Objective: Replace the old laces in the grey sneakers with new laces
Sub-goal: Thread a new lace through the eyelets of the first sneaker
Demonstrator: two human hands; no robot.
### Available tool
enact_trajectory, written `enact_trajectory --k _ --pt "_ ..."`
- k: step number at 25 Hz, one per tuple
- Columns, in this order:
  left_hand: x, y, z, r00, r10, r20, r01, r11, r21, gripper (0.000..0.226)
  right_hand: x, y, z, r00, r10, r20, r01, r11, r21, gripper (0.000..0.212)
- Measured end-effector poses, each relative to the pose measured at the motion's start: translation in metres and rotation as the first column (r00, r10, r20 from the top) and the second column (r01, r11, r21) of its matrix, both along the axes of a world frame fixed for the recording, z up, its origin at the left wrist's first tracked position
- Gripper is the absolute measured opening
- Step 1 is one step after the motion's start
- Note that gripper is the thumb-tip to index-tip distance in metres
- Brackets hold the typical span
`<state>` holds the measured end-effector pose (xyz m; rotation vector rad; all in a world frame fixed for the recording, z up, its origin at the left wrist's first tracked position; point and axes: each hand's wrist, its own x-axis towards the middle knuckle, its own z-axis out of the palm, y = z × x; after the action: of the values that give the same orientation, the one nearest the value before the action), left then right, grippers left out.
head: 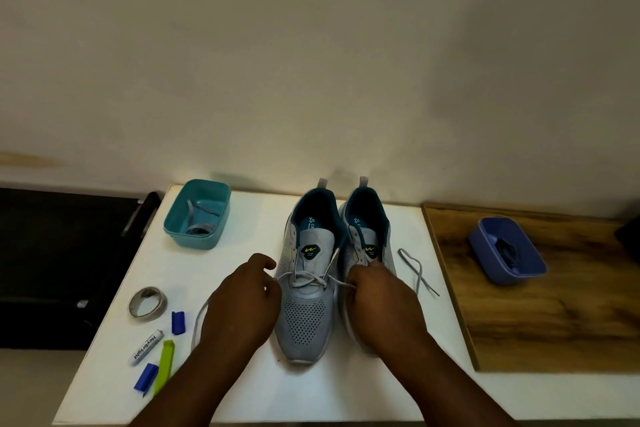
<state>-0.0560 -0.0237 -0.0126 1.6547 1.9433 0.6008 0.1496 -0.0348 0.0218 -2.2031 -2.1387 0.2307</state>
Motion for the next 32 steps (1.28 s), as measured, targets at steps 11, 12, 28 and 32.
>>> enact_trajectory --k 11,12,28,32 --pt "0.053 -0.024 0.054 0.22 0.094 0.971 0.152 0.98 -0.129 0.03 -0.024 -0.007 0.069 0.669 0.561 -0.487 -0.386 0.823 0.417 0.013" --pt "0.045 -0.021 0.054 0.037 0.263 0.964 0.219 0.939 -0.264 0.036 -0.025 -0.009 0.065 0.62 0.632 -0.466 -0.511 0.775 0.371 0.015" --pt "0.063 -0.044 0.045 0.639 -0.246 0.728 0.353 0.935 0.006 0.034 -0.03 -0.001 0.054 0.283 -0.323 -0.903 -0.021 0.939 -0.343 0.038" --pt "0.07 -0.054 0.034 0.631 -0.27 0.727 0.471 0.878 -0.082 0.031 -0.016 0.017 0.048 0.032 -0.401 -0.916 0.136 0.909 -0.393 0.04"
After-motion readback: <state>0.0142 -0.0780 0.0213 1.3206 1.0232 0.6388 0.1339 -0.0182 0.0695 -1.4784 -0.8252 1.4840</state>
